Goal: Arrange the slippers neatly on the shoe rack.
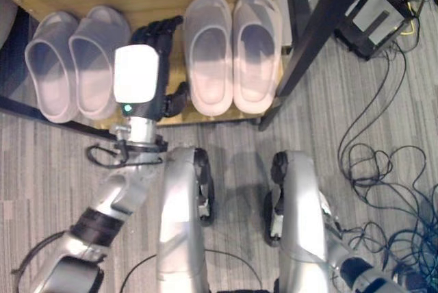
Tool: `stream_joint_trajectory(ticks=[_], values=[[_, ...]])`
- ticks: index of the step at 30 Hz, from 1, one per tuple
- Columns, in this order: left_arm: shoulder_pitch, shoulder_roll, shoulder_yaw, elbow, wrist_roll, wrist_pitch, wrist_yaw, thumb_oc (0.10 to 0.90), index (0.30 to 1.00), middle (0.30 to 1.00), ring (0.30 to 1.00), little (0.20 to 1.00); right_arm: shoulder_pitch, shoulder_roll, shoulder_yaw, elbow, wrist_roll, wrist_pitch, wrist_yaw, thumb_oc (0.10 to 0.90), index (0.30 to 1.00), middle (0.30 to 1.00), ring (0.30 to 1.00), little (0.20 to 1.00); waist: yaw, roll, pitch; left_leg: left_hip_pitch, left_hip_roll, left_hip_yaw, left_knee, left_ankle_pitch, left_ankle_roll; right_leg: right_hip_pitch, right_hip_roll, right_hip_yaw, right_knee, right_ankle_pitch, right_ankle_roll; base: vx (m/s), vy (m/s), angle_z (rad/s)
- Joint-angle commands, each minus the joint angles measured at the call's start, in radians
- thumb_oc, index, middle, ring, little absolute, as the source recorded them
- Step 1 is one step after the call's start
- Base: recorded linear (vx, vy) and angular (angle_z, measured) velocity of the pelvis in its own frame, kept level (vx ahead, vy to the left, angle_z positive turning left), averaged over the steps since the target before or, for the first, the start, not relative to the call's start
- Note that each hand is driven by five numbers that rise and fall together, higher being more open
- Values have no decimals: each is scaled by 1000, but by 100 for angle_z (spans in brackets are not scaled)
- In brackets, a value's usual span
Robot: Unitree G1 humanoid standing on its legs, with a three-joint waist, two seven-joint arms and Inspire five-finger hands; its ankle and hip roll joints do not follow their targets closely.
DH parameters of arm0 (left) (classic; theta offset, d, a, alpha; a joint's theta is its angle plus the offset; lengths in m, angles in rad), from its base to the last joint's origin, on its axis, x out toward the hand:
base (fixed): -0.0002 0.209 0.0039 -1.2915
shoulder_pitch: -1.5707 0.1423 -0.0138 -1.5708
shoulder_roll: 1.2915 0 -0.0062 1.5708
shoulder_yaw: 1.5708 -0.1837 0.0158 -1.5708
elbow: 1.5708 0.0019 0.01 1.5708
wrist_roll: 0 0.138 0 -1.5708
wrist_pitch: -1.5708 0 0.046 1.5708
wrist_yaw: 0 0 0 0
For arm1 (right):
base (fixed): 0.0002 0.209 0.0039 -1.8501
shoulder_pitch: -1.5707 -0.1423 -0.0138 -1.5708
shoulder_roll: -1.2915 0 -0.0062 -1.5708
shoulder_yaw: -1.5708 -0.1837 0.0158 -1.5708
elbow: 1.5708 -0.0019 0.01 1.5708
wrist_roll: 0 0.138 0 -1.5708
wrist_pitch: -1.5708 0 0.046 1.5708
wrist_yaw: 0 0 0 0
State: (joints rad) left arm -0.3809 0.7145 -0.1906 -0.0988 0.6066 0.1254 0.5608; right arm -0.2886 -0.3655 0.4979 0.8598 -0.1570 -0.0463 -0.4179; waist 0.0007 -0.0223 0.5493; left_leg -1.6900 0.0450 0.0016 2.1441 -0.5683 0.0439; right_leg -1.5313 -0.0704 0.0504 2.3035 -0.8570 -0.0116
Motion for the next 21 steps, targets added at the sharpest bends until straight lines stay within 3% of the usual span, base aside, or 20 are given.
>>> stream_joint_trajectory(ticks=[1,2,3,4,6,10,11,12,15,16,17,18,19,20,21], values=[[47,53,170,-224,58,-68,142,800,900,900,900,900,-5,-52,-94,-61,-31,-8,-70,800,900,900,900,900,58,32,-29,120,-58,-104,10,-186,63,-39,8,12,-137,162,-97,0,0,0],[60,50,182,-234,58,-71,140,800,900,900,900,900,-6,-54,-90,-61,-32,-8,-70,800,900,900,900,900,55,33,-29,120,-56,-104,8,-183,63,-39,10,10,-141,166,-98,0,0,0],[79,7,208,-248,29,-109,242,800,900,900,900,900,-8,-48,-89,-59,-28,-17,-81,800,900,900,900,900,60,27,-29,120,-55,-107,-40,-169,60,-39,10,3,-182,178,-95,-27,-4,3],[80,7,210,-244,27,-114,250,800,900,900,900,900,-10,-49,-87,-57,-27,-19,-82,800,900,900,900,900,58,28,-29,120,-54,-107,-46,-163,60,-39,10,3,-189,183,-95,-65,-10,9],[93,-41,253,-261,-4,-170,376,800,900,900,900,900,-34,-50,-120,-49,4,-41,-109,800,900,900,900,900,74,17,-29,120,-48,-110,-158,-121,56,-32,3,-7,-301,217,-82,-88,-7,13],[120,-34,277,-250,21,-188,462,800,900,900,900,900,-42,-47,-157,-33,20,-65,-125,800,900,900,900,900,88,22,-36,120,-49,-129,-225,-72,58,-7,-14,-31,-390,242,-74,-72,14,8],[157,-36,273,-243,29,-212,521,800,900,900,900,900,-25,-32,-164,-17,22,-77,-138,800,900,900,900,900,97,20,-86,133,-37,-137,-289,-42,60,17,-30,-52,-466,256,-64,-4,65,10],[203,-66,246,-236,2,-256,546,800,900,900,900,900,3,-3,-177,10,44,-88,-143,800,900,900,900,900,103,10,-126,205,-15,-135,-379,-15,65,87,-51,-80,-566,273,-53,-18,67,11],[234,-83,196,-199,-22,-296,556,800,900,900,900,900,34,34,-195,58,83,-100,-137,800,900,900,900,900,107,-1,-144,325,6,-142,-509,26,63,207,-63,-100,-706,310,-45,-26,-3,9],[251,-97,137,-139,-72,-330,511,800,900,900,900,900,47,57,-210,94,129,-106,-117,800,900,900,900,900,108,-15,-164,428,17,-141,-614,42,62,298,-74,-109,-813,328,-29,-40,-11,6],[247,-95,133,-135,-73,-331,514,800,900,900,900,900,47,58,-212,95,129,-107,-117,800,900,900,900,900,110,-14,-155,442,18,-141,-628,52,62,312,-73,-111,-827,337,-32,11,-36,10],[292,-97,79,-56,-107,-342,482,800,900,900,900,900,86,89,-219,142,150,-110,-96,800,900,900,900,900,107,-22,-165,550,23,-143,-748,83,62,416,-83,-124,-943,357,-25,2,-35,9],[291,-97,78,-55,-107,-342,483,800,900,900,900,900,86,89,-219,142,150,-110,-96,800,900,900,900,900,108,-22,-163,553,23,-143,-751,85,62,420,-83,-124,-946,359,-25,76,-42,14],[347,-104,51,12,-122,-335,467,800,900,900,900,900,130,122,-236,184,173,-112,-86,800,900,900,900,900,102,-31,-182,656,23,-133,-871,112,55,514,-82,-137,-1064,381,-18,41,-16,9],[347,-103,47,16,-122,-337,470,800,900,900,900,900,133,123,-235,185,174,-113,-86,800,900,900,900,900,104,-32,-178,670,24,-132,-883,117,55,528,-82,-138,-1076,386,-18,105,-71,13]])
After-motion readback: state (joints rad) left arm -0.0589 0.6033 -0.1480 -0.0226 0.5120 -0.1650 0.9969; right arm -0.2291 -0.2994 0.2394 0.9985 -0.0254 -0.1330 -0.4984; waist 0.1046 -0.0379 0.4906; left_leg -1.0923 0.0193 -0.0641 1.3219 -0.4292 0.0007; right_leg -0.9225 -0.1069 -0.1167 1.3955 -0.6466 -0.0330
